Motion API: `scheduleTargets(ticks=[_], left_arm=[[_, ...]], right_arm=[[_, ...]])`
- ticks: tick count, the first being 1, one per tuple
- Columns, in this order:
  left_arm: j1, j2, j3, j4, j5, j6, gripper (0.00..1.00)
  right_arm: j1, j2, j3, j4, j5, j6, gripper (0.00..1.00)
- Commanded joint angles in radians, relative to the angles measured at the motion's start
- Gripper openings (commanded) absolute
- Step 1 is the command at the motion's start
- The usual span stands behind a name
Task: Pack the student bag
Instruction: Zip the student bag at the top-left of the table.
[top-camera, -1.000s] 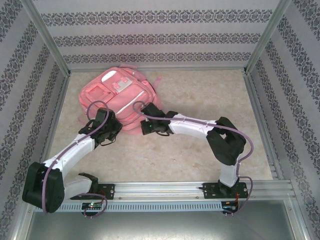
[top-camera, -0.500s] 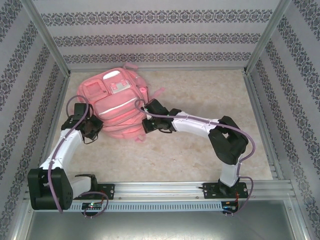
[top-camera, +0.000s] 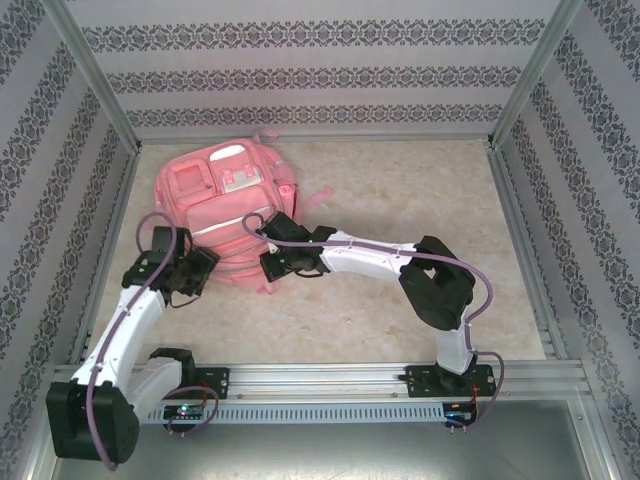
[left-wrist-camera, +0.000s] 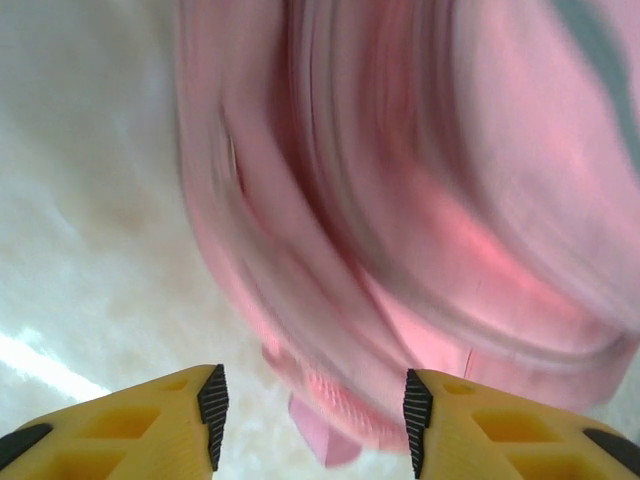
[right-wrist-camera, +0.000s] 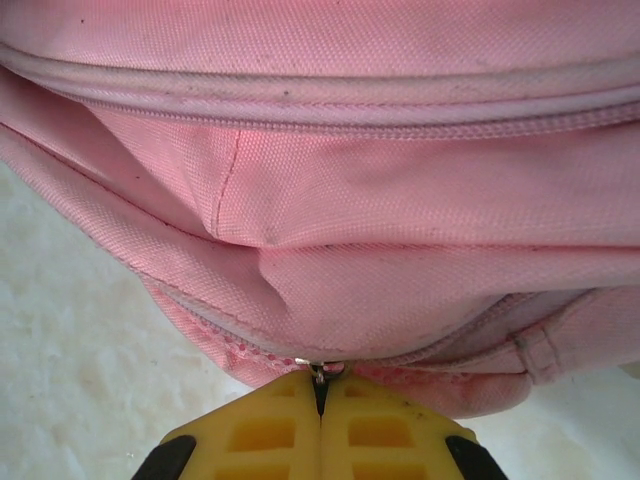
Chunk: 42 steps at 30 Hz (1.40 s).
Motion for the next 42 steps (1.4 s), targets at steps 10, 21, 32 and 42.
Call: scheduleTargets(ticks=[10, 21, 32, 42], left_arm=[[-0.235, 0.106, -0.105, 0.463, -0.066, -0.353, 0.68], [-0.341, 0.246, -0.062, 0.454, -0.217, -0.358, 0.22], [-0.306, -0.028, 0.008, -0.07, -0.398, -0.291, 0.0], [-0.222, -0.272, 0.095, -0.332, -0.416, -0.169, 0.0]], right_arm=[[0.007, -0.024, -0.023, 0.014, -0.014, 0.024, 0.0], [0.009, -0.046, -0.036, 0.015, -0.01, 0.023, 0.0], [-0.115, -0.082, -0.102, -0.034, 0.158, -0.1, 0.0], [-0.292, 0.111, 0.078, -0.024, 0.219, -0.194, 0.0]])
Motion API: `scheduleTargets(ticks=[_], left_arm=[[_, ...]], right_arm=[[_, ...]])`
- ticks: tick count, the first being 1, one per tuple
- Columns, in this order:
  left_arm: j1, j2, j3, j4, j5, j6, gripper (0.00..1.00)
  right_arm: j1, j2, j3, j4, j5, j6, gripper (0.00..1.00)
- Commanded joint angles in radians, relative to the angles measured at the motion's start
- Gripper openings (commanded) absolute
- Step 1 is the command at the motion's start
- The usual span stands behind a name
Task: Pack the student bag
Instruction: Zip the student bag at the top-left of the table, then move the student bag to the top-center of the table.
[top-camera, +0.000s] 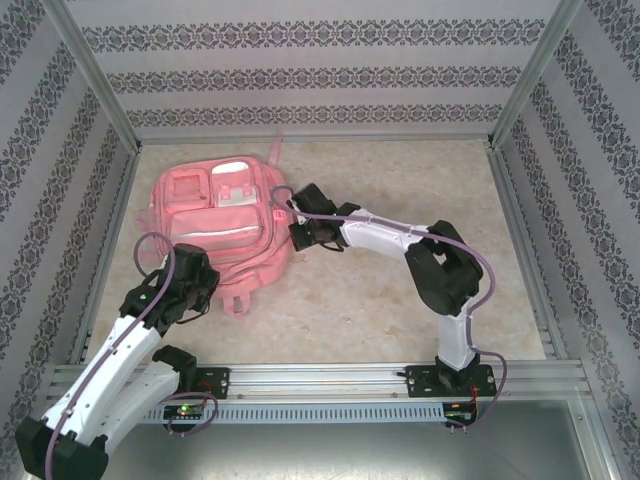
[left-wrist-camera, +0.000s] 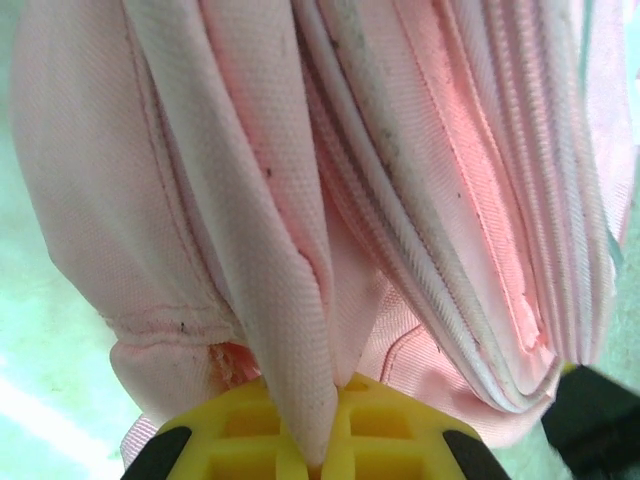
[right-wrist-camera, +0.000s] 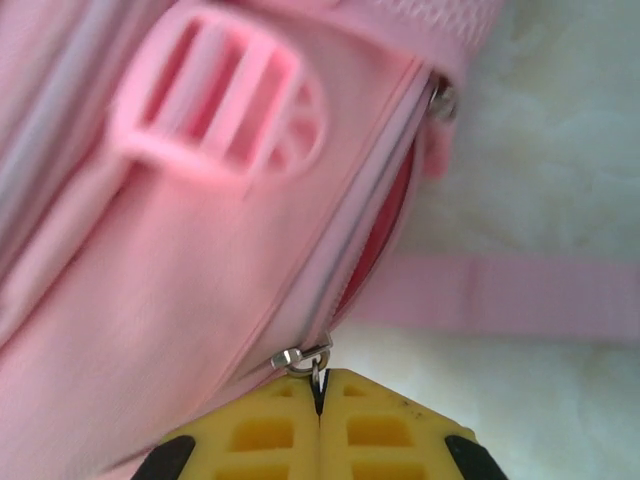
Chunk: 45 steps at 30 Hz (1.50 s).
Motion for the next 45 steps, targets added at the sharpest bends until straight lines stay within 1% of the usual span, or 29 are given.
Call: scheduleTargets(ticks=[1, 5, 8, 11, 14, 16, 21, 23, 25, 27, 32, 35, 38, 41, 42, 43, 44, 45], left_arm=[[0.045, -0.041, 0.086, -0.172, -0.092, 0.104, 0.0], [0.058, -0.038, 0.111, -0.203, -0.047, 0.146, 0.0], [0.079, -0.051, 0.126, -0.221, -0.029, 0.185, 0.0], [0.108, -0.033, 0.121, -0.195, 0.05, 0.239, 0.0], [0.123, 0.006, 0.109, -0.164, 0.115, 0.271, 0.0], [0.134, 0.025, 0.103, -0.109, 0.164, 0.306, 0.0], [0.134, 0.162, 0.128, 0.03, 0.307, 0.373, 0.0], [0.127, 0.208, 0.116, 0.112, 0.367, 0.359, 0.0], [0.104, 0.241, 0.103, 0.191, 0.389, 0.338, 0.0], [0.063, 0.277, 0.113, 0.231, 0.381, 0.33, 0.0], [-0.081, 0.413, 0.138, 0.338, 0.379, 0.29, 0.0], [-0.167, 0.492, 0.168, 0.373, 0.374, 0.276, 0.0], [-0.244, 0.555, 0.202, 0.386, 0.365, 0.273, 0.0], [-0.263, 0.593, 0.245, 0.37, 0.366, 0.294, 0.0], [-0.269, 0.599, 0.252, 0.374, 0.367, 0.301, 0.03], [-0.276, 0.605, 0.261, 0.375, 0.366, 0.308, 0.13], [-0.28, 0.613, 0.273, 0.37, 0.364, 0.315, 0.26], [-0.283, 0.62, 0.281, 0.361, 0.362, 0.323, 0.41]], right_arm=[[-0.072, 0.092, 0.092, -0.045, 0.13, -0.037, 0.0], [-0.105, 0.205, 0.259, -0.075, 0.146, -0.043, 0.0], [-0.133, 0.278, 0.36, -0.099, 0.123, -0.021, 0.0], [-0.149, 0.305, 0.409, -0.109, 0.089, -0.003, 0.0], [-0.152, 0.284, 0.398, -0.096, 0.1, -0.002, 0.0], [-0.157, 0.253, 0.374, -0.103, 0.114, 0.002, 0.0], [-0.192, 0.099, 0.191, -0.067, 0.203, 0.045, 0.0], [-0.223, 0.036, 0.112, -0.065, 0.229, 0.065, 0.0], [-0.266, -0.028, 0.026, -0.068, 0.246, 0.082, 0.0], [-0.305, -0.093, -0.053, -0.068, 0.261, 0.092, 0.0], [-0.381, -0.242, -0.231, -0.049, 0.277, 0.076, 0.0], [-0.413, -0.28, -0.282, -0.045, 0.28, 0.064, 0.0], [-0.441, -0.284, -0.298, -0.042, 0.275, 0.057, 0.0], [-0.453, -0.267, -0.28, -0.047, 0.266, 0.043, 0.0], [-0.454, -0.262, -0.27, -0.051, 0.26, 0.036, 0.0], [-0.455, -0.255, -0.257, -0.053, 0.25, 0.029, 0.0], [-0.454, -0.252, -0.247, -0.055, 0.243, 0.024, 0.02], [-0.453, -0.25, -0.237, -0.06, 0.239, 0.024, 0.09]])
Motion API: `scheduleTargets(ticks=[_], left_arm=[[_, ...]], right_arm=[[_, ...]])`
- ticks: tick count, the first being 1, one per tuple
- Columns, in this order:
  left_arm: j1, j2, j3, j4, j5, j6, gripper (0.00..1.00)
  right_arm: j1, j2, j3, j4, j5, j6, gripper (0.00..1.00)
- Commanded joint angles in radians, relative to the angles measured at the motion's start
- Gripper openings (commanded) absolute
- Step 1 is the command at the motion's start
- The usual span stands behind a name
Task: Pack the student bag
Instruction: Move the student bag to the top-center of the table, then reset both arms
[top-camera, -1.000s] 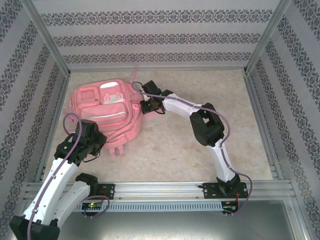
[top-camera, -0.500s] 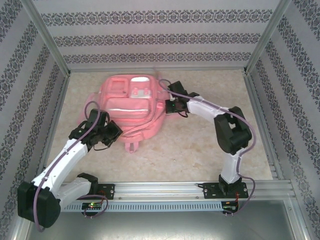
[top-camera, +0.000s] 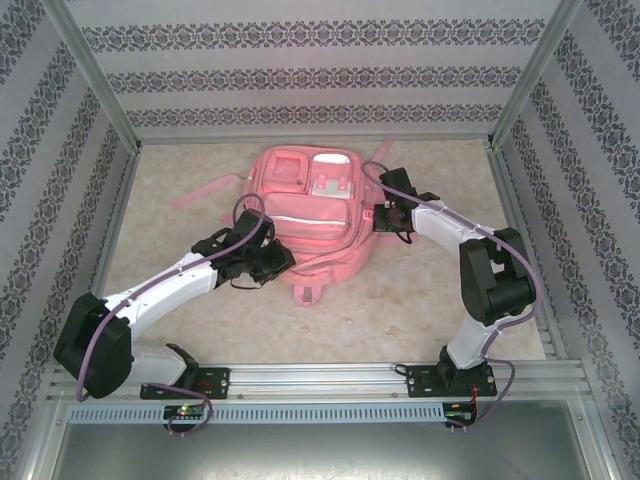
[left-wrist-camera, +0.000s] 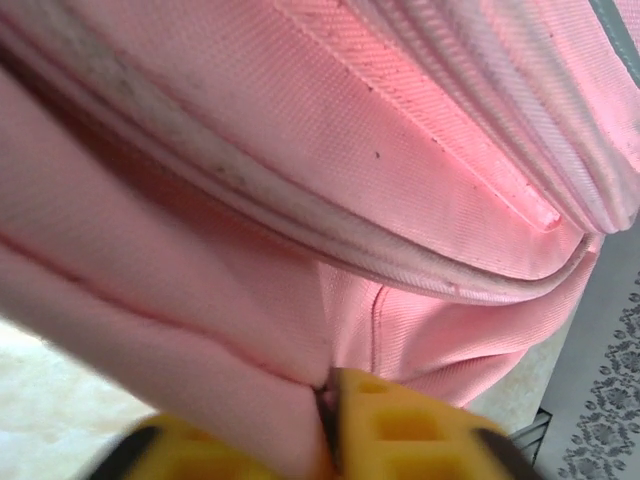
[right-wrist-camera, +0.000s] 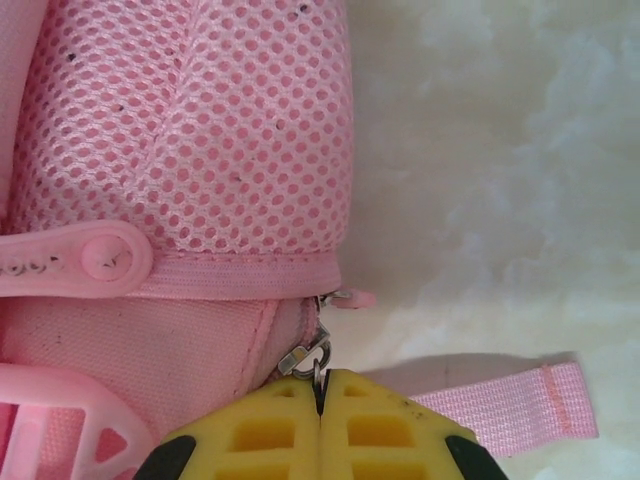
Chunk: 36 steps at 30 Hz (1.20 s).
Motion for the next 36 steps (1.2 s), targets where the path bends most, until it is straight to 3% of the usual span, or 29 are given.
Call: scheduleTargets(ticks=[1, 2, 6, 10, 16, 19, 23, 27, 30, 34, 36], left_arm=[[-0.017, 0.005, 0.065, -0.036, -0.021, 0.046, 0.55], [-0.018, 0.008, 0.083, -0.065, -0.04, 0.061, 0.66], [-0.019, -0.016, 0.162, -0.224, -0.19, 0.129, 1.0], [0.007, -0.027, 0.276, -0.377, -0.364, 0.26, 1.0], [0.167, -0.007, 0.388, -0.449, -0.644, 0.468, 1.0], [0.288, 0.006, 0.366, -0.378, -0.713, 0.516, 1.0], [0.398, 0.01, 0.224, -0.122, -0.765, 0.639, 0.99], [0.454, 0.045, 0.082, 0.086, -0.921, 0.693, 0.99], [0.492, 0.11, 0.003, 0.251, -0.908, 0.783, 0.99], [0.528, 0.226, -0.034, 0.408, -0.83, 0.843, 1.0], [0.53, 0.272, -0.052, 0.499, -0.779, 0.935, 1.0]], right_arm=[[-0.028, 0.003, 0.055, 0.013, 0.089, -0.015, 0.23], [-0.028, -0.004, 0.06, 0.008, 0.083, -0.013, 0.38], [-0.029, -0.069, 0.035, -0.005, 0.069, -0.001, 0.49], [-0.028, -0.19, -0.027, -0.007, 0.06, 0.004, 0.66], [-0.033, -0.468, -0.153, 0.05, 0.134, -0.019, 0.98], [-0.06, -0.59, -0.216, 0.094, 0.152, -0.01, 0.98], [-0.096, -0.66, -0.286, 0.141, 0.179, -0.091, 0.98], [-0.103, -0.716, -0.461, 0.384, 0.16, -0.243, 0.98], [-0.113, -0.723, -0.595, 0.584, 0.2, -0.313, 0.98], [-0.171, -0.634, -0.637, 0.674, 0.225, -0.294, 0.98], [-0.179, -0.56, -0.651, 0.749, 0.231, -0.301, 0.98]])
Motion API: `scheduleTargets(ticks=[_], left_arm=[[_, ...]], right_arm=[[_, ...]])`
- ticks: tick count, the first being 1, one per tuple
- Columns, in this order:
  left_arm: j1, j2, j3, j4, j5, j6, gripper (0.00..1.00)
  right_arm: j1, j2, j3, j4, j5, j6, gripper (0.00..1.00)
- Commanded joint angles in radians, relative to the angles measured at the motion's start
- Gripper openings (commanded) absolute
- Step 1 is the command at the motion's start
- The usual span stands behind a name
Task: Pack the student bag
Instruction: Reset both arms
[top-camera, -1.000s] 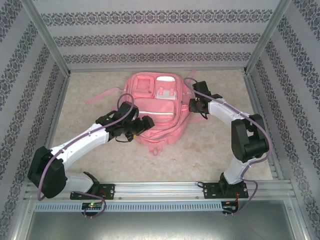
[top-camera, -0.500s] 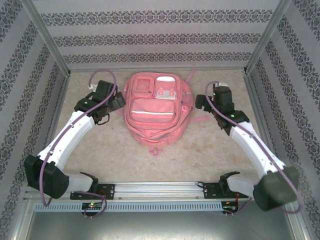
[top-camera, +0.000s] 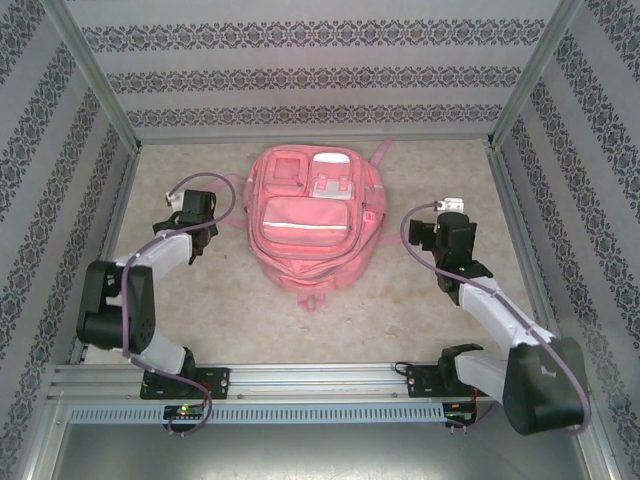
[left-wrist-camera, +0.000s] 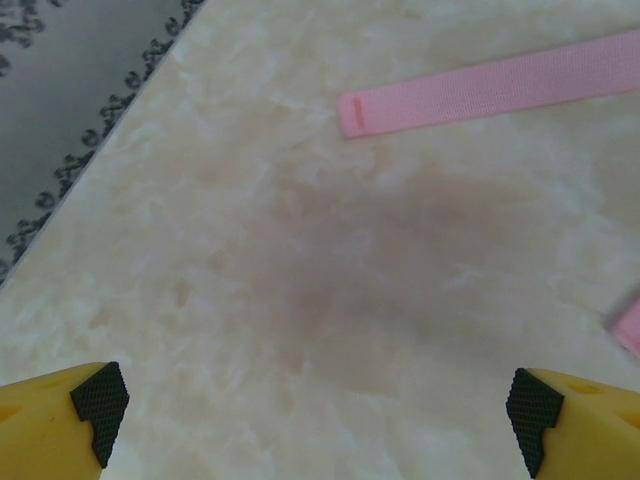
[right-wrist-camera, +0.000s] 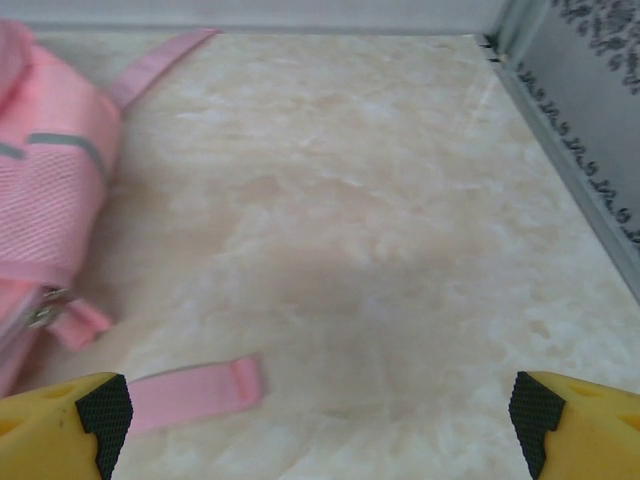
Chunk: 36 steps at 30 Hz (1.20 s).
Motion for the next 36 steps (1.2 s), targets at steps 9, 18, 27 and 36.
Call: scheduleTargets(ticks=[9, 18, 27, 36], left_arm=[[0.04, 0.01, -0.216, 0.573, 0.299, 0.251, 1.0], [0.062, -0.02, -0.399, 0.855, 0.504, 0.302, 1.0], [0.064, 0.003, -0.426, 0.938, 0.5, 0.302, 1.0], [0.064, 0.001, -0.424, 0.929, 0.5, 0.302, 1.0]], right_arm=[[-0.027, 0.36, -0.028, 0.53, 0.006, -0.082, 0.98], [-0.084, 0.37, -0.136, 0.709, -0.137, -0.056, 0.98], [-0.091, 0.385, -0.14, 0.744, -0.148, -0.057, 0.98], [-0.097, 0.383, -0.135, 0.733, -0.164, -0.051, 0.98]])
